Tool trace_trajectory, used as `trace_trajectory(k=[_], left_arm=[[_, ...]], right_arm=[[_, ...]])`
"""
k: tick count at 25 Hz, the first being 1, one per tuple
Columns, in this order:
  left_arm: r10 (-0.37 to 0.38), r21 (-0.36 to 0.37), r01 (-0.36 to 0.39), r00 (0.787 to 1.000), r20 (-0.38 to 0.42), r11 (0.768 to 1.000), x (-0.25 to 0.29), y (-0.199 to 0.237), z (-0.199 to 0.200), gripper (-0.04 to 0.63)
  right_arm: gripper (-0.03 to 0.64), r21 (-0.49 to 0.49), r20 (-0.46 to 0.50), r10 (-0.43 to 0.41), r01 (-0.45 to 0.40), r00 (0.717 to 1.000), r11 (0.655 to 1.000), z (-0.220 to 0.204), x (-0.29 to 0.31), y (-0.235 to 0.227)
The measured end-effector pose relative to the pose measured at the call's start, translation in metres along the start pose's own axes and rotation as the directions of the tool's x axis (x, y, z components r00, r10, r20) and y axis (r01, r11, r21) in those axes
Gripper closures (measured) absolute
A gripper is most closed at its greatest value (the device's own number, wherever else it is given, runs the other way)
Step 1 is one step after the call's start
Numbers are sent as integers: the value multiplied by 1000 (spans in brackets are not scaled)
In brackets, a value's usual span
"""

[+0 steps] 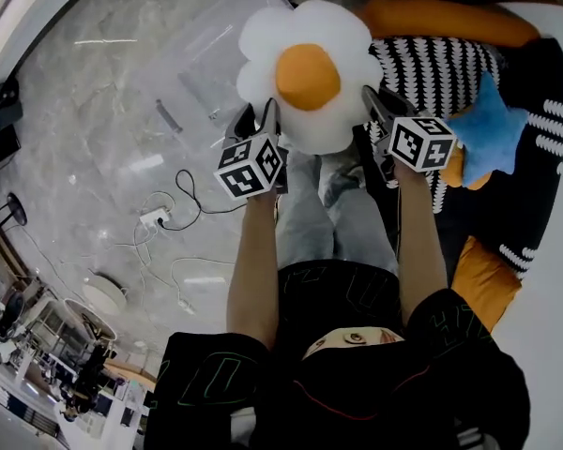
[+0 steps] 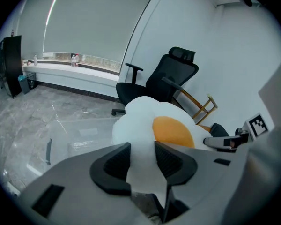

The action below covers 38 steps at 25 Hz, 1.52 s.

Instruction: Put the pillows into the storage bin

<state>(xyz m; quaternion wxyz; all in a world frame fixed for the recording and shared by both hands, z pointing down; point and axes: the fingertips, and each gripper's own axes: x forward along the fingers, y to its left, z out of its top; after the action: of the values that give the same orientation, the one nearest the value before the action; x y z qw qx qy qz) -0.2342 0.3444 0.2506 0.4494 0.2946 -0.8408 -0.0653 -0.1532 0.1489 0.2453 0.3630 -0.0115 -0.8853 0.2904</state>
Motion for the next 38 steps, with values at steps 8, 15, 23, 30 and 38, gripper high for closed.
trace_trajectory(k=[8, 15, 23, 30, 38], left_arm=[[51, -79, -52, 999, -6, 996, 19, 62, 6, 436], [89, -119, -90, 996, -18, 989, 38, 119, 14, 433], [122, -150, -124, 992, -23, 981, 79, 173, -2, 434], [150, -203, -153, 988, -26, 967, 130, 197, -20, 434], [185, -175, -184, 983, -10, 967, 157, 222, -39, 403]], right_arm=[[588, -102, -124, 26, -39, 992, 994, 10, 71, 26], [586, -203, -216, 17, -62, 976, 977, 10, 136, 49], [584, -291, -282, -20, -66, 959, 955, -8, 206, 48], [578, -375, -336, -61, -74, 940, 924, -18, 260, 21], [530, -399, -239, -108, 4, 965, 917, -33, 296, 3]])
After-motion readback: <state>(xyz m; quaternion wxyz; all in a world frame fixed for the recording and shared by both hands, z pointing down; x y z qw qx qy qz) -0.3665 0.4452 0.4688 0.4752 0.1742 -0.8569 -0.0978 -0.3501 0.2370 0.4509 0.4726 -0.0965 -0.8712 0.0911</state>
